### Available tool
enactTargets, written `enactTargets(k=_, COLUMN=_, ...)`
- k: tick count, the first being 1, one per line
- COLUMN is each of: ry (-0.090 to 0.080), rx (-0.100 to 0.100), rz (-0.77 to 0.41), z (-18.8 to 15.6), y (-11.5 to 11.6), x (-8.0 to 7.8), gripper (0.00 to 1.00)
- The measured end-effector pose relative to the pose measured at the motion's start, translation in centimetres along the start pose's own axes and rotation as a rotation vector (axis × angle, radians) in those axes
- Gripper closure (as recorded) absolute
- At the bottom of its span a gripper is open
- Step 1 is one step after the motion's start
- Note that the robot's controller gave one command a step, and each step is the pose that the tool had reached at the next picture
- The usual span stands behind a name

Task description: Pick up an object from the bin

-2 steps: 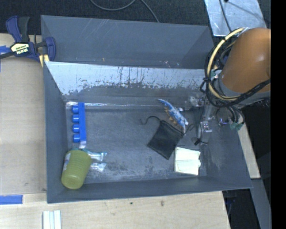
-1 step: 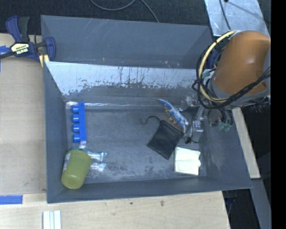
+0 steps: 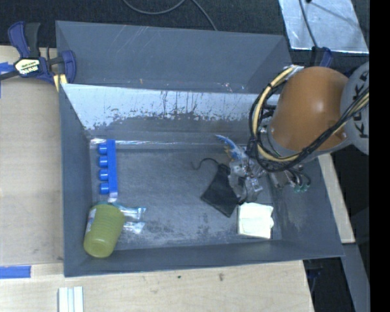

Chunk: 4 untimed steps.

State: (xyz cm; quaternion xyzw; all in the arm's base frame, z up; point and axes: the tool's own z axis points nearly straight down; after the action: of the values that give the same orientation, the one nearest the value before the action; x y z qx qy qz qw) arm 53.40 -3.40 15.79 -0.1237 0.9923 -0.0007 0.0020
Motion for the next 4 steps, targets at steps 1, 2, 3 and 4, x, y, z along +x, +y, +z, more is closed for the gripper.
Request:
enactTargets(k=1, ry=-0.001, rx=0.000, rz=-0.281, z=1.2, y=0.6, x=0.3, gripper=1.00)
enactTargets(k=2, ry=-0.007, rx=0.001, rz=0.137, z=1.0, y=0.0, x=-4.8, gripper=0.00)
enactTargets(k=3, ry=-0.004, rx=0.001, rz=0.137, z=1.0, y=0.0, x=-4.7, gripper=0.00)
enactTargets(k=4, ry=-0.009, rx=0.004, rz=0.008, z=2.2, y=0.3, x=-5.1, gripper=0.00)
